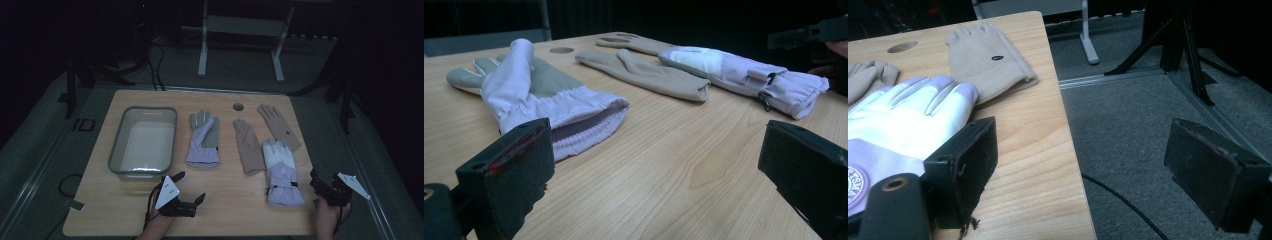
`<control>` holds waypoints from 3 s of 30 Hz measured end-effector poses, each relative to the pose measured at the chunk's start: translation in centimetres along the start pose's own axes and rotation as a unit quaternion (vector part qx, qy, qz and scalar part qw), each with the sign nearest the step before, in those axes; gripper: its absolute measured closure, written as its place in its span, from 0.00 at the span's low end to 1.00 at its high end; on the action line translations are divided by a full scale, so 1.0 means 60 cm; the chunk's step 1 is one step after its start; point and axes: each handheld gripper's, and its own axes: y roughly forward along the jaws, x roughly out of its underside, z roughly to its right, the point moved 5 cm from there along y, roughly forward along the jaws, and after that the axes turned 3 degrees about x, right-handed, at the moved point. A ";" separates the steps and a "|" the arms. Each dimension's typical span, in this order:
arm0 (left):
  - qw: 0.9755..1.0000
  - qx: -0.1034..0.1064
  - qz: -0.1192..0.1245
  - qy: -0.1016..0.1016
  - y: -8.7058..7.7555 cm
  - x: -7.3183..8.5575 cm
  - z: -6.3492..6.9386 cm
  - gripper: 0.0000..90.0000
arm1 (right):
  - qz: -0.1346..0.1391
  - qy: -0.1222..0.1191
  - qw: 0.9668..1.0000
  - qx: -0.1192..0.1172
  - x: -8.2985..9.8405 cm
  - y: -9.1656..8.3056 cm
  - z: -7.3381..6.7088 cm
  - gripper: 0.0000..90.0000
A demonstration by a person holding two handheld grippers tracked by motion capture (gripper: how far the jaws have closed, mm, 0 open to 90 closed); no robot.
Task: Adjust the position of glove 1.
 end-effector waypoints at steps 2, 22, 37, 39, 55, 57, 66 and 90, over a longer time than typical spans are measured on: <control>1.000 0.001 0.001 0.005 0.000 0.000 0.002 0.02 | 0.001 0.000 1.000 0.002 0.000 0.000 0.000 0.15; 1.000 0.005 0.004 -0.004 -0.001 0.000 -0.001 0.02 | -0.085 0.041 0.994 -0.051 -0.033 -0.003 0.051 0.16; 1.000 0.008 0.003 -0.007 -0.001 0.000 -0.002 0.02 | -0.067 -0.013 0.994 -0.087 -0.159 -0.024 -0.012 0.13; 1.000 0.008 0.004 -0.006 -0.001 0.000 -0.001 0.02 | -0.068 -0.025 0.992 -0.102 -0.174 -0.027 -0.026 0.13; 1.000 0.012 0.004 -0.007 -0.001 0.000 -0.001 0.02 | -0.047 -0.118 0.975 -0.184 -0.268 -0.052 -0.162 0.14; 1.000 0.011 0.003 -0.006 0.000 0.000 -0.001 0.02 | -0.046 -0.133 0.971 -0.193 -0.272 -0.051 -0.186 0.14; 1.000 0.013 0.003 -0.007 -0.001 0.000 -0.002 0.02 | -0.049 -0.161 0.958 -0.231 -0.284 -0.039 -0.272 0.14; 1.000 0.018 0.004 -0.005 -0.001 0.000 0.000 0.02 | -0.105 -0.231 0.915 -0.314 -0.235 0.029 -0.490 0.17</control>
